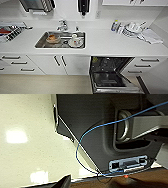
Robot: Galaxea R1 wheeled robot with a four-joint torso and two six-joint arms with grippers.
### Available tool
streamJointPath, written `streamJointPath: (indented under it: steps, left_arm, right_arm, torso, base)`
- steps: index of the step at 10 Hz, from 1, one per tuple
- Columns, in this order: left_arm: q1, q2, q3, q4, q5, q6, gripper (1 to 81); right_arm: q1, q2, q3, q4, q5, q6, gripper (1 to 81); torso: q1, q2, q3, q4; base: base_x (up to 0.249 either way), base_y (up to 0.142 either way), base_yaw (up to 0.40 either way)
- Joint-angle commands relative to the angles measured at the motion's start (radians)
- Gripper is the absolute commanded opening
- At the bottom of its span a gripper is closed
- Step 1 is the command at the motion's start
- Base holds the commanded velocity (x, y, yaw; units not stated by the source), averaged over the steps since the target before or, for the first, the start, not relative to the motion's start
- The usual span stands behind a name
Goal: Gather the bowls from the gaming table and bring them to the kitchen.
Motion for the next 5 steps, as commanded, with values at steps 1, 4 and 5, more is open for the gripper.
streamJointPath:
  steps: [1,4,5]
  left_arm:
    - [0.018,-0.002,-0.003,-0.001,0.056,0.002,81.1]
    - [0.038,0.002,-0.041,-0.008,0.057,-0.005,81.1]
    - [0.044,0.012,-0.079,-0.01,0.057,-0.007,81.1]
  right_arm:
    - [0.258,0.022,0.015,0.109,-0.2,0.016,1.0]
    - [0.321,0.167,-0.115,0.121,-0.257,0.018,1.0]
    - [0.34,0.208,-0.152,0.121,-0.277,0.018,1.0]
  torso:
    - [0.0,0.0,0.0,0.0]
    - [0.0,0.0,0.0,0.0]
    - [0.0,0.0,0.0,0.0]
  base:
    - [0.0,0.0,0.0]
    - [0.0,0.0,0.0]
    - [0.0,0.0,0.0]
